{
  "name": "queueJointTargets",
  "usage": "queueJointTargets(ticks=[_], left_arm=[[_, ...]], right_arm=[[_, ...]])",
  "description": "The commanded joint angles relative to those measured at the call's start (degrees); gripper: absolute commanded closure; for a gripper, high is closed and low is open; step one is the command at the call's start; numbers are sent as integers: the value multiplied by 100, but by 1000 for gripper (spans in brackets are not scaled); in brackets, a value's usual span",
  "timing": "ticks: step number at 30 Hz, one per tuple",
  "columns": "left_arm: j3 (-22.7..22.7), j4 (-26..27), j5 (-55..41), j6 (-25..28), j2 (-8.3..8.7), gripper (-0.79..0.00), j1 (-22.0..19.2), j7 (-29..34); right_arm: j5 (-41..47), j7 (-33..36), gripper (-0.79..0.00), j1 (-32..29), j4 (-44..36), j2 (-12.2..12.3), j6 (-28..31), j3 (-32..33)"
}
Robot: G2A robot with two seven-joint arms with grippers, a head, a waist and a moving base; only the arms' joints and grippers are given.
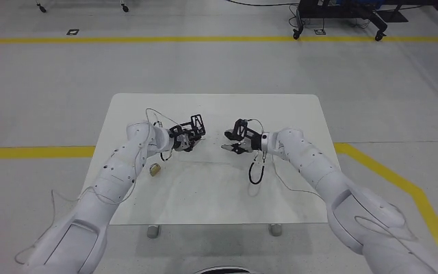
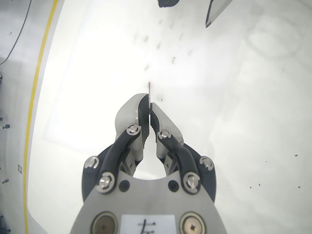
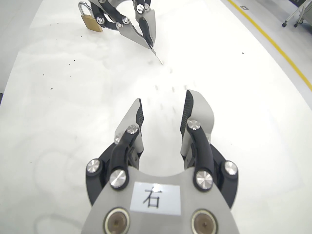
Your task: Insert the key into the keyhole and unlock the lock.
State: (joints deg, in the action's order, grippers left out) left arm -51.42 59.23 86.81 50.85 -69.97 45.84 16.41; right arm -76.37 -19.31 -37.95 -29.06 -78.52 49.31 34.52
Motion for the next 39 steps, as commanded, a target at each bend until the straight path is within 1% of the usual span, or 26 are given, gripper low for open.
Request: queueJointTargets(ticks=[1,6,8,9,10,11,12,13,15,17,18,19,21,23,24,26,28,30,33,39], left_arm=[[-58,71,-15,51,31,0,52,-40],[-198,173,-65,251,106,0,150,-217],[-258,189,-66,254,134,0,180,-249],[-293,200,-108,266,145,0,201,-304],[-332,198,-139,277,159,0,217,-344],[-360,201,-140,269,171,0,229,-349],[-371,220,-131,275,180,0,241,-340],[-381,238,-128,273,187,0,250,-331],[-380,295,-161,322,193,0,258,-339],[-346,344,-210,390,186,0,233,-314],[-319,355,-230,385,176,0,210,-263],[-291,353,-261,370,164,0,185,-198],[-207,363,-300,366,133,0,117,-35],[-130,351,-337,320,102,0,53,140],[-96,354,-378,318,87,0,32,187],[-49,363,-439,324,68,0,-4,260],[5,405,-444,362,56,0,-24,337],[38,446,-462,364,49,0,-29,392],[79,504,-482,361,41,0,-35,464],[122,528,-526,401,34,0,-74,488]], right_arm=[[161,298,-431,21,35,-46,54,16],[514,843,-459,92,213,-149,188,66],[623,1030,-514,122,268,-191,200,76],[665,1116,-517,132,286,-212,203,77],[699,1177,-551,143,296,-231,200,78],[717,1193,-582,155,294,-246,156,83],[701,1137,-591,153,253,-254,154,79],[628,1022,-634,152,206,-250,190,64],[372,558,-650,133,86,-207,140,48],[-59,-16,-588,81,-52,-129,145,-12],[-267,-305,-474,48,-105,-86,129,-37],[-454,-542,-456,21,-123,-44,80,-54],[-713,-876,-440,-31,-136,21,-59,-65],[-900,-1002,-471,-56,-174,58,-157,-83],[-955,-1024,-474,-65,-213,66,-201,-88],[-1017,-1028,-446,-74,-286,70,-258,-93],[-997,-971,-388,-79,-329,58,-359,-75],[-1009,-974,-360,-73,-379,47,-369,-76],[-1008,-970,-342,-64,-370,33,-359,-70],[-917,-845,-342,-33,-308,-22,-333,-52]])
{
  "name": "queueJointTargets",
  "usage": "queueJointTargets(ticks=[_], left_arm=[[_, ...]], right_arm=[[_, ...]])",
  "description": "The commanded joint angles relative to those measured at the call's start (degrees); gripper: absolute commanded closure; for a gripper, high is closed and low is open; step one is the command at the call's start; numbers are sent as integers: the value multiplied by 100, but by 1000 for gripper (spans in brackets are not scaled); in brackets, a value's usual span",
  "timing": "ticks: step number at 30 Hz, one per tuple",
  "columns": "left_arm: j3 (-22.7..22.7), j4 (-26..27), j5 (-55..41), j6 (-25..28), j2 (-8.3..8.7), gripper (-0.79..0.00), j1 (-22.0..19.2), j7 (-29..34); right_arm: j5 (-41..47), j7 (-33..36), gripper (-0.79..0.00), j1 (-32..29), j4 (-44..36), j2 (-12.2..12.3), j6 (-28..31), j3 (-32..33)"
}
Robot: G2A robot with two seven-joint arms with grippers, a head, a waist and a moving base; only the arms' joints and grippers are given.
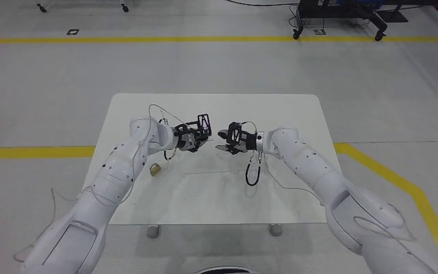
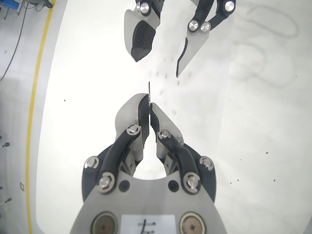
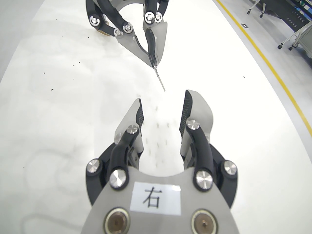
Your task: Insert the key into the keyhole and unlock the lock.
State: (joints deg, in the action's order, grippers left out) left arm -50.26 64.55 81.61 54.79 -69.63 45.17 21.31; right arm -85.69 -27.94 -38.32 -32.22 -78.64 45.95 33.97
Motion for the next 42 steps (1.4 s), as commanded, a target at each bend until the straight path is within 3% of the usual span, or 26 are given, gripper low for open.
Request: queueJointTargets(ticks=[1,10,17,19,23,37,38,39,42], left_arm=[[12,-8,-13,13,-1,0,-11,-4],[116,-72,-61,38,-25,0,-64,38],[133,-109,-144,133,-25,0,-99,-65],[137,-115,-142,127,-22,0,-99,-79],[161,-142,-152,119,-25,0,-97,-124],[150,-146,-145,196,6,0,-86,-420],[146,-151,-145,235,12,-40,-84,-469],[144,-161,-130,255,17,-203,-86,-497],[146,-185,-114,282,24,-351,-92,-563]], right_arm=[[18,29,-342,10,12,-18,23,-1],[-41,116,-332,57,44,-103,22,-52],[-19,225,-280,108,134,-185,62,-82],[-28,201,-237,118,168,-200,76,-89],[-54,199,0,128,226,-231,74,-107],[-98,220,0,209,390,-333,207,-152],[-104,204,0,219,406,-338,222,-154],[-97,192,0,227,431,-344,229,-151],[-110,62,0,242,479,-347,252,-145]])
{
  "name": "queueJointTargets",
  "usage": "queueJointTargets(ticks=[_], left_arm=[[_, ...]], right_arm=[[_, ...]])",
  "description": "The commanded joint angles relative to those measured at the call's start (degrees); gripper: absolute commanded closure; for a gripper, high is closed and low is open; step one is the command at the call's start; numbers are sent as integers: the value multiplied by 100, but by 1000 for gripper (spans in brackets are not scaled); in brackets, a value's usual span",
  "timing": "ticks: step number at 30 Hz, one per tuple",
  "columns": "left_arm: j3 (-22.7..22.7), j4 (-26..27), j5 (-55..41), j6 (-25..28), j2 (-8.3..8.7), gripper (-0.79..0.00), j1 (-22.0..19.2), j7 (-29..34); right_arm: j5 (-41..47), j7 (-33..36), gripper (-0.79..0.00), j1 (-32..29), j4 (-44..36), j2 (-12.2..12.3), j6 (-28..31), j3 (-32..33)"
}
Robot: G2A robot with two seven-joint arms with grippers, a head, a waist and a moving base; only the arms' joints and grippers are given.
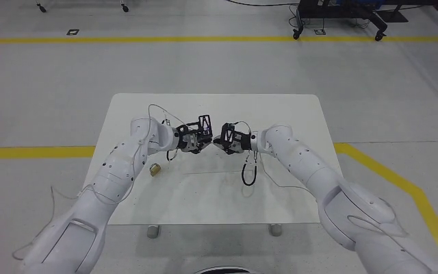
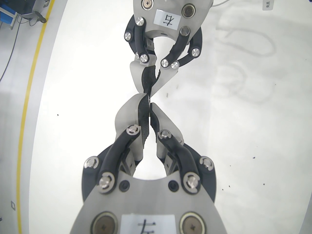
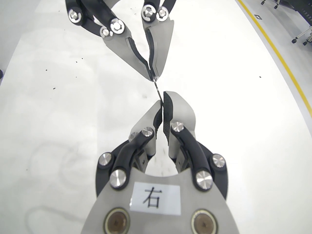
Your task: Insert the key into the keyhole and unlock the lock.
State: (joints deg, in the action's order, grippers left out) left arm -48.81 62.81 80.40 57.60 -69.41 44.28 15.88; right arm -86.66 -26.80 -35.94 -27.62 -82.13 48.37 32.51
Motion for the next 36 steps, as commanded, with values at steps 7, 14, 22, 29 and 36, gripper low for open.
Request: queueJointTargets(ticks=[7,14,22,29,36], left_arm=[[-46,-56,33,40,32,-705,-7,-308],[-315,-58,46,40,159,-785,101,-964],[-720,-8,-164,40,502,-785,552,-3289],[-720,-8,-164,40,502,-785,552,-3289],[-720,-8,-164,40,502,-785,552,-3289]], right_arm=[[-120,-383,0,22,102,21,133,-6],[-238,-919,0,45,150,62,316,-11],[-820,-2840,0,-100,-69,354,72,-135],[-708,-3133,0,-283,-532,578,-219,-285],[-708,-3133,0,-283,-532,578,-219,-285]])
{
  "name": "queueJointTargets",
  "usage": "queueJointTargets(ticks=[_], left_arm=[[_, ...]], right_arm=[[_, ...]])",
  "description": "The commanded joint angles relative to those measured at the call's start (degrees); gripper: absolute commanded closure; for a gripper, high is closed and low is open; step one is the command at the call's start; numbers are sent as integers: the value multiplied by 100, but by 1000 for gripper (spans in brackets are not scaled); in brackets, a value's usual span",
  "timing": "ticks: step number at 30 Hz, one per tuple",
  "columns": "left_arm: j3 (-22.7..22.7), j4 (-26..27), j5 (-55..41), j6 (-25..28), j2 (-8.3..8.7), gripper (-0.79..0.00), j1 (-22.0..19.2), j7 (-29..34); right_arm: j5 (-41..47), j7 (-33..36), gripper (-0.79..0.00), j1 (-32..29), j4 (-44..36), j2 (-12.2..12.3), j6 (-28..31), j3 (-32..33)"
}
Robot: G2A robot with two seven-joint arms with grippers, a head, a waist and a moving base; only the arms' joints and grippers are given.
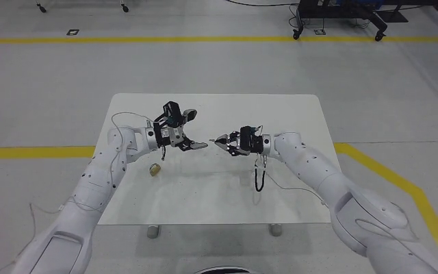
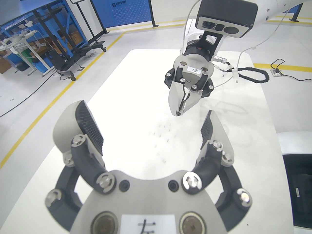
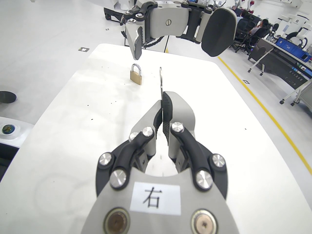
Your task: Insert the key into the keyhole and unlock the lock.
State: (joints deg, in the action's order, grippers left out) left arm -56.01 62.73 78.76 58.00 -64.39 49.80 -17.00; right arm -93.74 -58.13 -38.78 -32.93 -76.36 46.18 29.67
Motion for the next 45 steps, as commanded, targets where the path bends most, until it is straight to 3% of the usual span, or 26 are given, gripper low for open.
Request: queueJointTargets(ticks=[1,5,8,10,11,13,19,28,29,30,31,42,45], left_arm=[[0,0,0,0,0,-785,0,0],[-47,89,-351,0,110,-785,260,-558],[326,99,-423,0,291,-785,249,-1047],[842,107,-598,0,405,-674,67,-1605],[842,107,-598,0,405,-570,67,-1605],[842,107,-598,0,405,-471,67,-1605],[842,107,-598,0,405,-280,67,-1605],[842,107,-598,0,405,-268,67,-1605],[842,107,-598,0,405,-277,67,-1605],[842,107,-598,0,405,-416,67,-1605],[842,107,-598,0,405,-785,67,-1605],[842,107,-598,0,405,-785,67,-1605],[819,227,-622,-190,408,-785,209,-1355]], right_arm=[[0,0,0,0,0,0,0,0],[596,-32,0,-158,123,108,-146,320],[749,-59,0,-329,-72,195,-61,405],[892,-33,0,-419,-155,272,-35,487],[892,-33,0,-419,-155,272,-35,487],[892,-33,0,-419,-155,272,-35,487],[892,-33,0,-419,-155,272,-35,487],[892,-33,0,-419,-155,272,-35,487],[892,-33,0,-419,-155,272,-35,487],[892,-33,0,-419,-155,272,-35,487],[1200,-20,0,-541,-414,292,-19,531],[1338,102,0,-631,-565,312,-52,567],[1412,150,0,-679,-668,406,148,729]])
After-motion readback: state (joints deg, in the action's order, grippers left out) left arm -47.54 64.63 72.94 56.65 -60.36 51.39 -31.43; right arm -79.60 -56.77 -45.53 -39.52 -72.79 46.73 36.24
